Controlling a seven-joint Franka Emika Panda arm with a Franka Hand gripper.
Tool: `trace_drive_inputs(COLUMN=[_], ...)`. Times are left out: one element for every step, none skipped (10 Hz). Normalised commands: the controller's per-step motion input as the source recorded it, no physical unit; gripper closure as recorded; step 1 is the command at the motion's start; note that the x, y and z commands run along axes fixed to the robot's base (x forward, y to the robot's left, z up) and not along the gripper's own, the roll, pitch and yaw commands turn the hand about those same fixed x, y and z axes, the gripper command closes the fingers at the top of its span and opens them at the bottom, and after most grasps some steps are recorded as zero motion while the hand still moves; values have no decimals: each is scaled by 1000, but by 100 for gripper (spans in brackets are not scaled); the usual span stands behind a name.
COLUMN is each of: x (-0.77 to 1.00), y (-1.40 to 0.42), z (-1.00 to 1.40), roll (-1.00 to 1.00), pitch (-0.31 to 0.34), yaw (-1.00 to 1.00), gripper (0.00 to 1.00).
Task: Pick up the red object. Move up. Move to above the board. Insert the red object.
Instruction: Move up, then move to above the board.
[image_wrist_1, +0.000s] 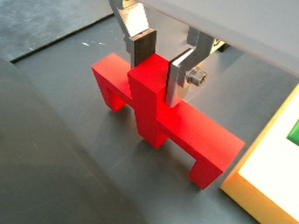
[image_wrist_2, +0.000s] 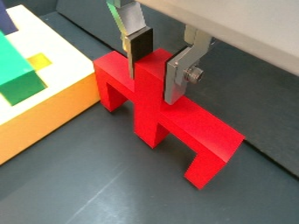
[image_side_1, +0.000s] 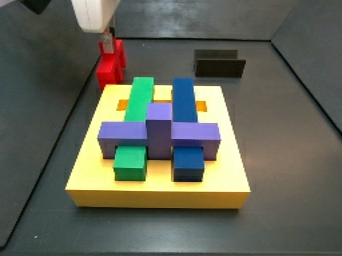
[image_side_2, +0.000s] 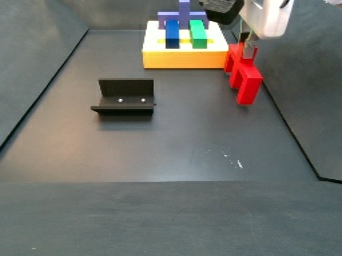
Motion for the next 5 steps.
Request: trace_drive_inputs(x=[-42, -113, -71, 0, 16], y=[54, 56, 29, 0, -5], z=[855, 730, 358, 1400, 1400], roll=[2, -2, -22, 0, -8], pitch=[-7, 10, -16, 0, 46], yaw=[6, -3, -6, 0, -2], gripper=[100, 100, 100, 100, 100])
